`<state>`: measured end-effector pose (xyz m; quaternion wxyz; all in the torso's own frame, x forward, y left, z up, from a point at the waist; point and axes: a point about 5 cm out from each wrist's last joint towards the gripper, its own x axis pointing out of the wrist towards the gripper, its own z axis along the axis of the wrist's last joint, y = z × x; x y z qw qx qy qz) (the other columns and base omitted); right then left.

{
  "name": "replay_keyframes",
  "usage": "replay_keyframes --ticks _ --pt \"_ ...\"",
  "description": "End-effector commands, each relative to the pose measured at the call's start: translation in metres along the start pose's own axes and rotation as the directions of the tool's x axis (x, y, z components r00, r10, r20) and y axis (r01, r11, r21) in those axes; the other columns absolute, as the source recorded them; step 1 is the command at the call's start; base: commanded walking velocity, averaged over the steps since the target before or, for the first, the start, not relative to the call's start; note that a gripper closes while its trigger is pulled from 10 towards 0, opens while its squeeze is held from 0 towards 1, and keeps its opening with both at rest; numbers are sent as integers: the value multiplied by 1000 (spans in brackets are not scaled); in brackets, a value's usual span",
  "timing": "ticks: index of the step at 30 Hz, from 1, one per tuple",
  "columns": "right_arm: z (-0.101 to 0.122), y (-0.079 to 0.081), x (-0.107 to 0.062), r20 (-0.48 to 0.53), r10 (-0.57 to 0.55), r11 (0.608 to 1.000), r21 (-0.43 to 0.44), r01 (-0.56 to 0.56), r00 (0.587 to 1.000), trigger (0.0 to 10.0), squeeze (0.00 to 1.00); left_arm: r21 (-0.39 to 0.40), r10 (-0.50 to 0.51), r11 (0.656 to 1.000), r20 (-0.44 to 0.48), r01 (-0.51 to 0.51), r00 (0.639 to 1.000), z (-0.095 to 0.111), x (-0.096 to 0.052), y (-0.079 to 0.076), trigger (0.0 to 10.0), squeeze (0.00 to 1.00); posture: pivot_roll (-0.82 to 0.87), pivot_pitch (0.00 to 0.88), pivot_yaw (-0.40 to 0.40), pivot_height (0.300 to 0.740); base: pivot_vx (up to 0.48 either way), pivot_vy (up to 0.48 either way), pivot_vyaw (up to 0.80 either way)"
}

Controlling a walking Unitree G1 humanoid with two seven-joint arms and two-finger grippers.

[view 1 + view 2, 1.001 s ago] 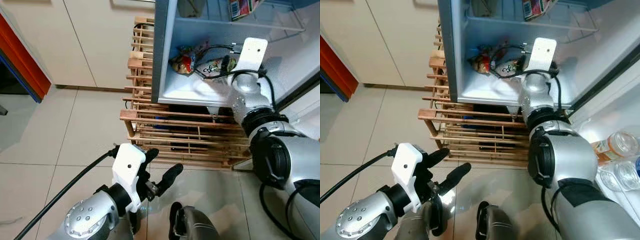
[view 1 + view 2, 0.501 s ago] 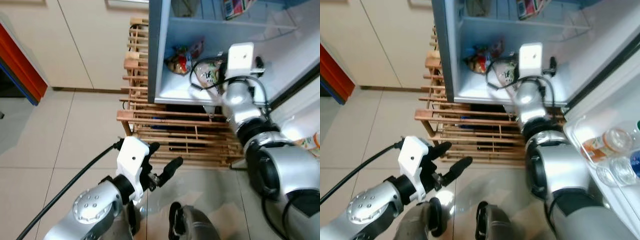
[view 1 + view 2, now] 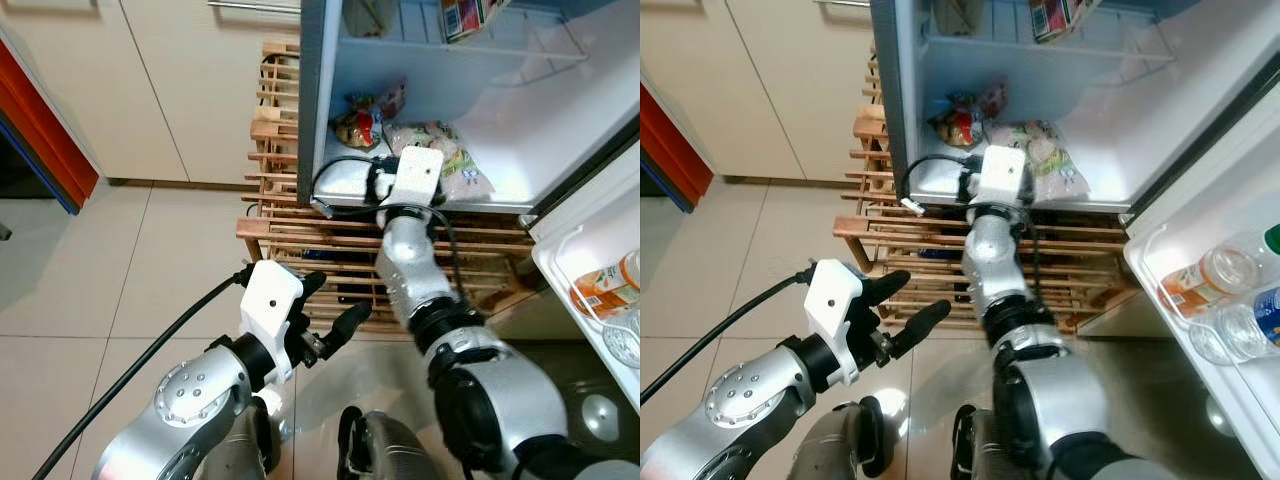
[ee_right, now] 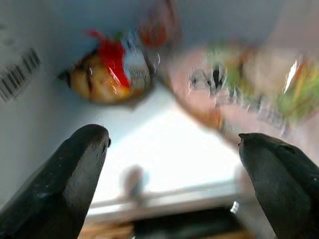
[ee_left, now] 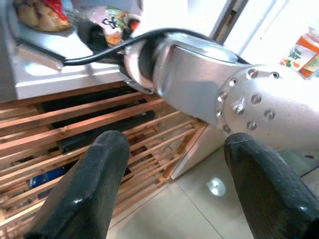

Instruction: Restocking fridge

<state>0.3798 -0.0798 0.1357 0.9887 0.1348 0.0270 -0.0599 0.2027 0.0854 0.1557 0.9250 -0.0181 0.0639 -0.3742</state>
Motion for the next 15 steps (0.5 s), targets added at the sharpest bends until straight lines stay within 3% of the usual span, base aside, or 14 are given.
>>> replay_keyframes --ticks 1,6,15 --pt "-17 -6 -3 -113 -18 994 101 30 993 10000 0 -9 -13 1000 -12 13 1000 -5 0 -3 10000 0 161 176 -66 740 0 0 0" --pt "-11 -3 3 -154 15 981 192 15 988 10000 0 -7 -2 1000 -11 2 1000 -5 -4 -2 10000 0 182 178 -63 740 0 0 0" --pt "19 -15 18 -103 -12 988 153 28 995 10000 0 -14 3 1000 -16 -4 1000 -5 -7 -2 10000 0 189 191 -61 740 0 0 0"
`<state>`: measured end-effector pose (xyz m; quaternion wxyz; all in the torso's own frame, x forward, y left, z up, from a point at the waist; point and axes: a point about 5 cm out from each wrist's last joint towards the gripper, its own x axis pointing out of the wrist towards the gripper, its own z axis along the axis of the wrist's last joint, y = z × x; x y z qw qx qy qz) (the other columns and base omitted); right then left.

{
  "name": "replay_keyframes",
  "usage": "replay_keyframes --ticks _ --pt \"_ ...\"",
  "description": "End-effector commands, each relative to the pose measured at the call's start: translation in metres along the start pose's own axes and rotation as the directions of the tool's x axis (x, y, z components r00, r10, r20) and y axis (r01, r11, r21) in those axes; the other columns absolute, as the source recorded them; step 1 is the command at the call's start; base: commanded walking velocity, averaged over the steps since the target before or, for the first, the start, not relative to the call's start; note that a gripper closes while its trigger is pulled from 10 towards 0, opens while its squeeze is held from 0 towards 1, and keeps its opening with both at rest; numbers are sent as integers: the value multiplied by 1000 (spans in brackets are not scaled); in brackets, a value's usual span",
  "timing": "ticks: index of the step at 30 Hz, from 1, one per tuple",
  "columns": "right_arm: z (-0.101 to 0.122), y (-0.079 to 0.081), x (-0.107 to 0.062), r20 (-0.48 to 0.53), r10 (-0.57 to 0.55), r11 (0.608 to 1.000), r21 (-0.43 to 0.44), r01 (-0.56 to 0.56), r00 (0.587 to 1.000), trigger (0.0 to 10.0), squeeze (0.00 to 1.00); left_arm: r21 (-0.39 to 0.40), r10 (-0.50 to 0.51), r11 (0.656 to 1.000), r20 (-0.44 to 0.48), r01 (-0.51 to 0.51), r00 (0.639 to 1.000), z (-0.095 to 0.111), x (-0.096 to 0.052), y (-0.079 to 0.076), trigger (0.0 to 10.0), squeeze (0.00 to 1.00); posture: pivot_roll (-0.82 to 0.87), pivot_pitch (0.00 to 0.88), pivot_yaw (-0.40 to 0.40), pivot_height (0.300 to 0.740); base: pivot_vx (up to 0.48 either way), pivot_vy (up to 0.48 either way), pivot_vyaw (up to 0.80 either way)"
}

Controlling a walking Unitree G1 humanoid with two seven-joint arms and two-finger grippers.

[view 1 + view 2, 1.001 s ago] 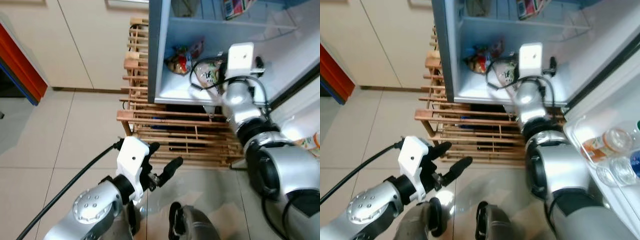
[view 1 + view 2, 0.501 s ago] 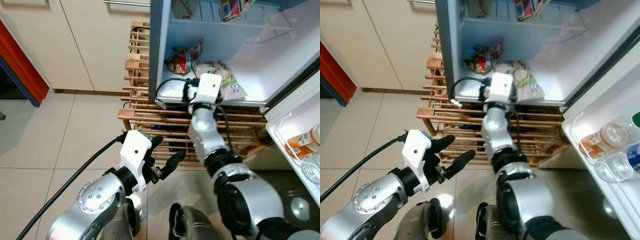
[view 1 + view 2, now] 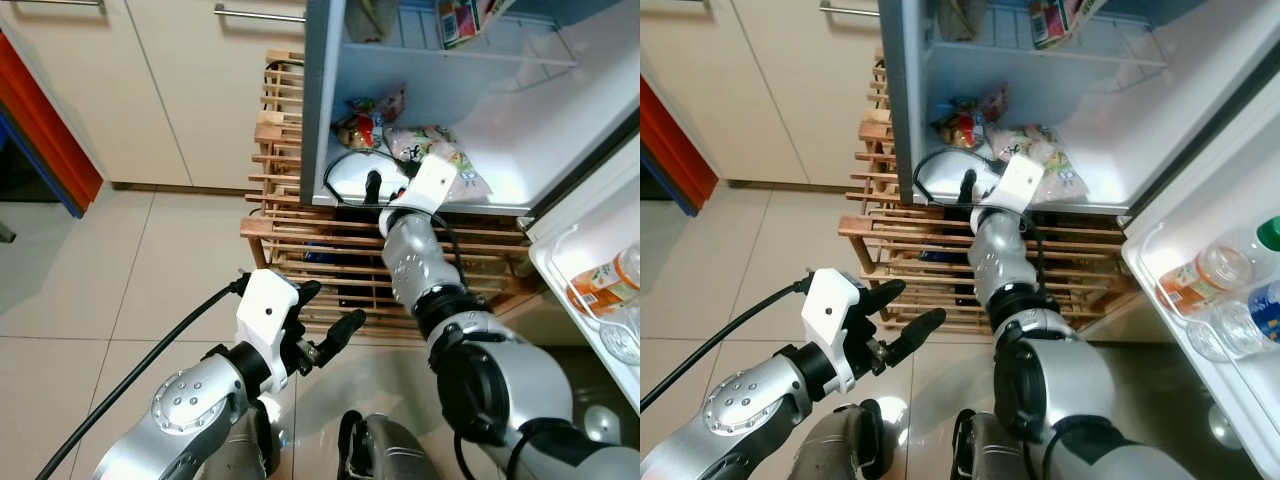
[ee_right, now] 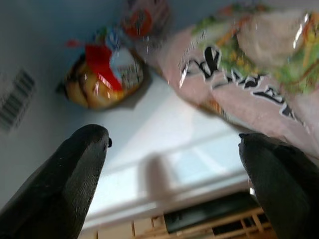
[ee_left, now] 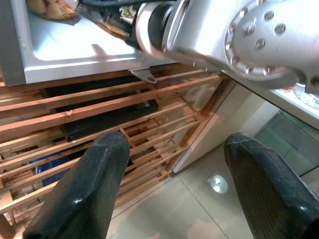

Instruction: Restocking fridge

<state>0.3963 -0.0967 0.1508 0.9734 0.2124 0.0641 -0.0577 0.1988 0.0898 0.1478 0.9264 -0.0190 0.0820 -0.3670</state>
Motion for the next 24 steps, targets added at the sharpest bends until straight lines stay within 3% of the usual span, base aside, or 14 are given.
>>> replay_keyframes --ticks 1,8,11,12,13,15,16,17,19,20,21,23,24 --pt "6 -6 3 -5 -20 1000 -1 20 1000 10000 0 1 -11 1000 15 11 1000 3 -3 -4 10000 0 188 196 -61 740 0 0 0" --pt "18 -33 9 -33 -118 986 -121 113 992 10000 0 -8 -6 1000 7 6 1000 1 -5 -5 10000 0 196 213 -63 740 0 0 0" --pt "19 -36 10 -32 -127 983 -135 122 991 10000 0 -8 -6 1000 7 6 1000 1 -5 -5 10000 0 196 213 -63 740 0 0 0" --pt "24 -41 10 4 -148 960 -240 145 989 10000 0 -9 -3 1000 6 3 1000 1 -6 -5 10000 0 200 220 -64 740 0 0 0" --pt "31 -45 11 54 -159 899 -405 167 986 10000 0 -11 -2 1000 4 2 1000 1 -6 -5 10000 0 197 223 -62 740 0 0 0" --pt "42 -50 13 134 -157 764 -611 206 979 10000 0 -13 -1 1000 3 1 1000 0 -6 -5 10000 0 193 223 -65 740 0 0 0" --pt "42 -50 13 134 -157 764 -611 206 979 10000 0 -13 -1 1000 3 1 1000 0 -6 -5 10000 0 193 223 -65 740 0 0 0" --pt "48 -50 13 167 -143 699 -681 219 976 10000 0 -14 -2 1000 2 2 1000 0 -5 -6 10000 0 193 223 -65 740 0 0 0" --pt "48 -50 13 167 -143 699 -681 219 976 10000 0 -14 -2 1000 2 2 1000 0 -5 -6 10000 0 193 223 -65 740 0 0 0" --pt "51 -50 14 185 -134 662 -715 227 974 10000 0 -14 -3 1000 2 3 1000 0 -5 -6 10000 0 193 223 -65 740 0 0 0" --pt "51 -50 14 185 -134 662 -715 227 974 10000 0 -14 -3 1000 2 3 1000 0 -5 -6 10000 0 193 223 -65 740 0 0 0" --pt "62 -47 14 250 -94 543 -799 260 964 10000 0 -15 2 1000 7 -1 1000 1 -3 -5 10000 0 190 221 -70 740 0 0 0" --pt "64 -45 15 266 -80 514 -815 268 961 10000 0 -15 4 1000 9 -4 1000 1 -2 -4 10000 0 187 220 -70 740 0 0 0"
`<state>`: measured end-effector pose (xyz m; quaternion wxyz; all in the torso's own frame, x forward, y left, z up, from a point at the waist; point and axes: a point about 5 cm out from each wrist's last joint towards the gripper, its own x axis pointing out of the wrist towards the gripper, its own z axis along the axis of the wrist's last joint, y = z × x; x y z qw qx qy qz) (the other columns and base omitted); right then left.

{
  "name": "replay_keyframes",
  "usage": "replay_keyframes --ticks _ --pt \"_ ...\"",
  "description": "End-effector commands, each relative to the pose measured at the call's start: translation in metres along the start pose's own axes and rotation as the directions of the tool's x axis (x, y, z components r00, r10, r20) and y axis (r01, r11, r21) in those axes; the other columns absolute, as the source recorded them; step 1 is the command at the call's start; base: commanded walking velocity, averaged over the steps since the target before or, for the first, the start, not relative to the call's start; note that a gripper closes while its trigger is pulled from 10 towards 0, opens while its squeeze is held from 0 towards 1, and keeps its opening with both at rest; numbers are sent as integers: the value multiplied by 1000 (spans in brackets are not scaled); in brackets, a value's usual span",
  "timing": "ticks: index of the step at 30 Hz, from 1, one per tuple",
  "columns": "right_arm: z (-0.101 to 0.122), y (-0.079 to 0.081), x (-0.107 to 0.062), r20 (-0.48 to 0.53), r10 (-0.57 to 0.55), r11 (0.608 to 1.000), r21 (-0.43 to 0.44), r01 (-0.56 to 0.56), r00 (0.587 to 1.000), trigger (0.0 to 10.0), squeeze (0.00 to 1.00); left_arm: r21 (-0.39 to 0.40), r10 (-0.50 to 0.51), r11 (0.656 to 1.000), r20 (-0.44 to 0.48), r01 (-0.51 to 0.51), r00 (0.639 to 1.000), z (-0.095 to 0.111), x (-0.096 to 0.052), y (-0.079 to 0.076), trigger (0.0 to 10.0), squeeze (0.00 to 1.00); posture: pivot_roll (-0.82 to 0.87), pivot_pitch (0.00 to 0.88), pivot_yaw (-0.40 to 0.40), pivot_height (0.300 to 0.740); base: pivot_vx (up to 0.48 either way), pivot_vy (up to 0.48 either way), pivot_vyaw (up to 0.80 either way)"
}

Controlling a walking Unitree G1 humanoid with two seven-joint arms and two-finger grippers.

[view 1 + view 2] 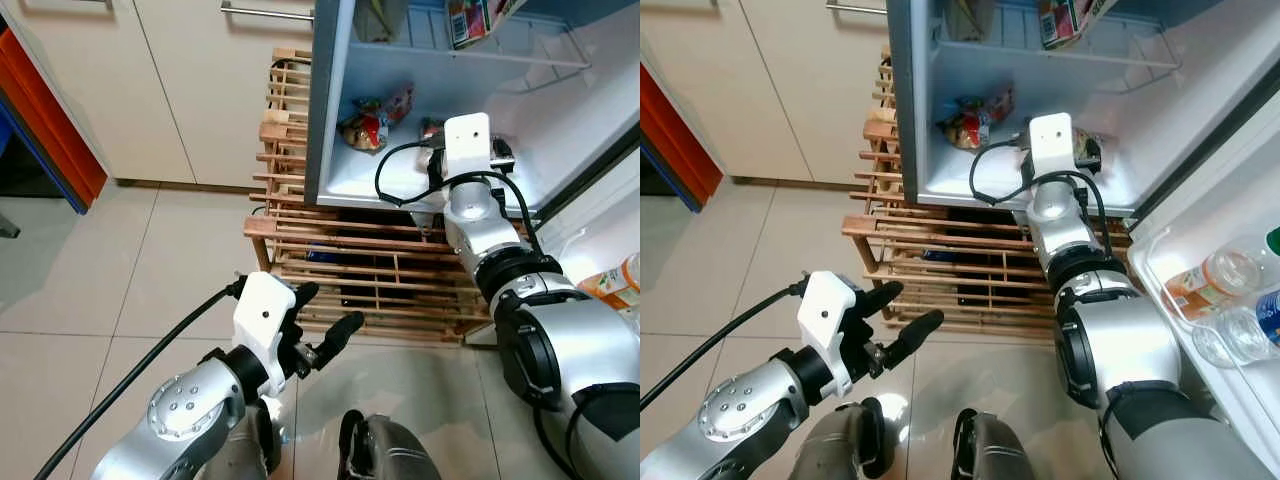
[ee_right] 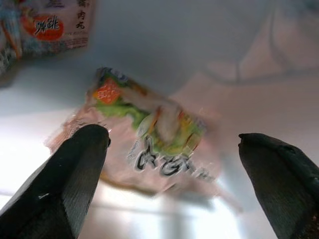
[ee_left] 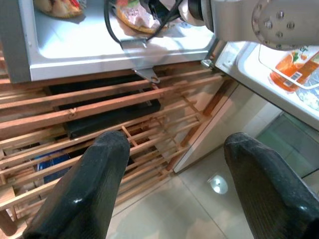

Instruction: Restocking fridge

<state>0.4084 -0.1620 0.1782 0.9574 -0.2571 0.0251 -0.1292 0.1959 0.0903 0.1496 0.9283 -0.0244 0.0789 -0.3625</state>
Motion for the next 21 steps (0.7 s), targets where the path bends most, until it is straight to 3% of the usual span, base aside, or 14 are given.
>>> replay_keyframes --ticks 1,4,6,7,8,10,14,19,21 --pt "7 -7 3 37 -28 996 -80 31 999 10000 0 -7 -5 1000 -2 5 1000 -1 1 -2 10000 0 187 220 -70 740 0 0 0" --pt "8 -6 3 46 -23 996 -89 27 999 10000 0 -8 -2 1000 -1 2 1000 -1 1 -2 10000 0 183 220 -71 740 0 0 0" --pt "0 4 -2 12 3 998 68 -4 1000 10000 0 -3 3 1000 3 -2 1000 -2 4 0 10000 0 172 200 -78 740 0 0 0" --pt "0 4 -2 12 3 998 68 -4 1000 10000 0 -3 3 1000 3 -2 1000 -2 4 0 10000 0 172 200 -78 740 0 0 0" --pt "-3 13 -7 13 22 987 159 -23 1000 10000 0 3 10 1000 7 -10 1000 -1 6 3 10000 0 166 180 -82 740 0 0 0" --pt "-6 26 -16 42 46 964 261 -56 998 10000 0 7 28 1000 17 -28 999 -1 9 9 10000 0 148 154 -82 740 0 0 0" --pt "-12 42 -38 150 71 934 338 -118 986 10000 0 -33 85 996 23 -84 996 -4 17 26 10000 0 90 95 -73 740 0 0 0" --pt "-21 41 -57 172 86 918 369 -145 981 10000 0 -49 128 991 22 -126 992 -6 20 37 10000 0 66 57 -67 740 0 0 0" --pt "-31 34 -67 182 78 914 379 -143 980 10000 0 -46 182 982 14 -181 983 -10 19 51 10000 0 21 0 -48 740 0 0 0"
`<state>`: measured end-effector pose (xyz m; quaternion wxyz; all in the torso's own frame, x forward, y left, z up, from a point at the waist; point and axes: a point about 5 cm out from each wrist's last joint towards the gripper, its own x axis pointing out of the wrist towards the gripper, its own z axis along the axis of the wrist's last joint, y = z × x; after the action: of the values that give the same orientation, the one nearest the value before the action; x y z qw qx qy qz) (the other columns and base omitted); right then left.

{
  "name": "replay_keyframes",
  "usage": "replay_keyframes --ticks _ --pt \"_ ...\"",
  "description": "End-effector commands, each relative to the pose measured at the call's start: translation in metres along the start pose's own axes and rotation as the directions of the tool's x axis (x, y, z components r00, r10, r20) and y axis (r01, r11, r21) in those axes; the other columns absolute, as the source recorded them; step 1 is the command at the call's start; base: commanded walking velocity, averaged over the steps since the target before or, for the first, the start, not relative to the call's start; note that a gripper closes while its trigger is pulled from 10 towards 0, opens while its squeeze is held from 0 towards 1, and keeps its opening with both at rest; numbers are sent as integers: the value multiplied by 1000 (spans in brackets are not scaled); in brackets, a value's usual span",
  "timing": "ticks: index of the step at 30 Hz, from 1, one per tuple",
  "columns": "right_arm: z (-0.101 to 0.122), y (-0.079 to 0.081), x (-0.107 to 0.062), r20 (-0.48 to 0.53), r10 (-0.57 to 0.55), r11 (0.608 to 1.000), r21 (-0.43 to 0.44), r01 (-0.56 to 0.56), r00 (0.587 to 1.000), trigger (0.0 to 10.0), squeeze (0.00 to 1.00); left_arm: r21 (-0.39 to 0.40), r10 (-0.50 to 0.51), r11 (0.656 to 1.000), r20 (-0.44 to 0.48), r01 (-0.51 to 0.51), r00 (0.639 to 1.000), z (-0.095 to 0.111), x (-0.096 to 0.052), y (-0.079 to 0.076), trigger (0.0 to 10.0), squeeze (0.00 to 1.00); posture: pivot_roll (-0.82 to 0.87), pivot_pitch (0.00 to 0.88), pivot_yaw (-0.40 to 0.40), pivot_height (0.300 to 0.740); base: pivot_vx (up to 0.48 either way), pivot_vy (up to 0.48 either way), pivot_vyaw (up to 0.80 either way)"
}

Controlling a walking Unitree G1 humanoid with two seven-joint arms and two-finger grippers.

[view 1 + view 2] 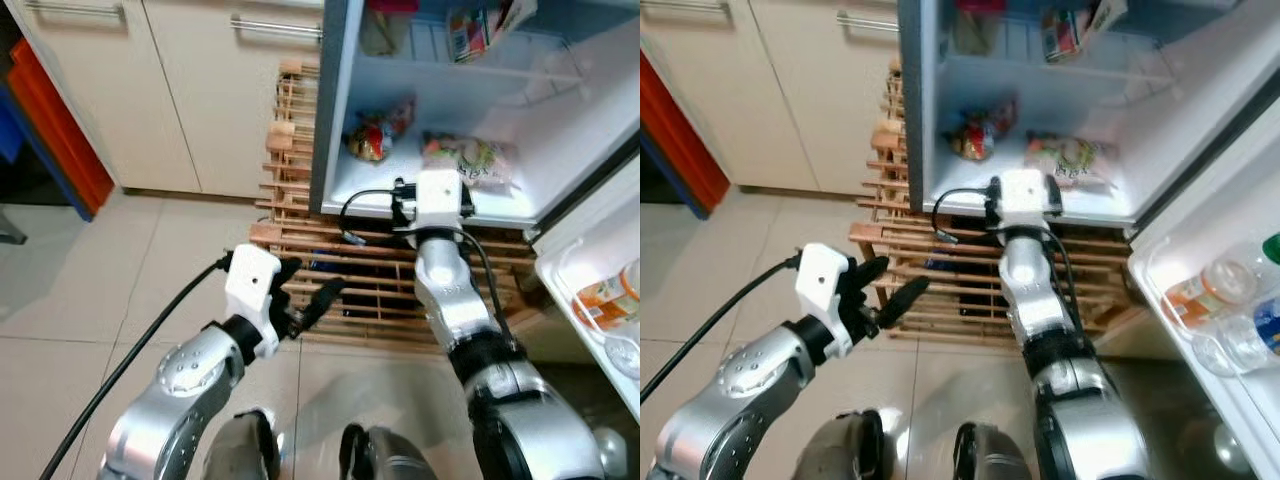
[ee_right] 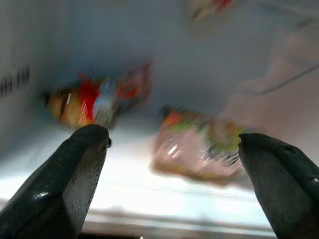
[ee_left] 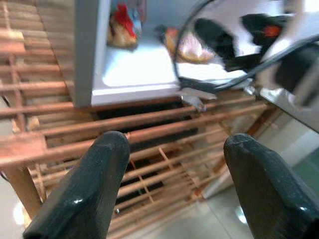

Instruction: Restocking fridge

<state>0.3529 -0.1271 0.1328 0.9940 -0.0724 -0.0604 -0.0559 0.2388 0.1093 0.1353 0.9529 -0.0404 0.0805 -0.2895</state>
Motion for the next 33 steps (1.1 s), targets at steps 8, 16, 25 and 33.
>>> replay_keyframes --ticks 8,16,25,33 --pt "-32 -65 -56 0 -135 983 -124 134 991 10000 0 1 257 966 26 -257 966 -6 -19 50 10000 0 -14 0 -18 740 0 0 0" --pt "-43 -93 -90 -96 -182 979 -109 172 979 10000 0 27 316 947 107 -321 943 4 2 51 10000 0 -54 0 -1 740 0 0 0" --pt "-47 -89 -82 -165 -100 995 -3 101 981 10000 0 7 327 943 167 -332 930 11 29 43 10000 0 -72 0 -4 740 -139 -152 0" --pt "-50 -80 -77 -187 -34 999 8 36 982 10000 0 15 337 938 205 -347 919 14 39 47 10000 0 -76 0 -3 740 -271 -319 0"
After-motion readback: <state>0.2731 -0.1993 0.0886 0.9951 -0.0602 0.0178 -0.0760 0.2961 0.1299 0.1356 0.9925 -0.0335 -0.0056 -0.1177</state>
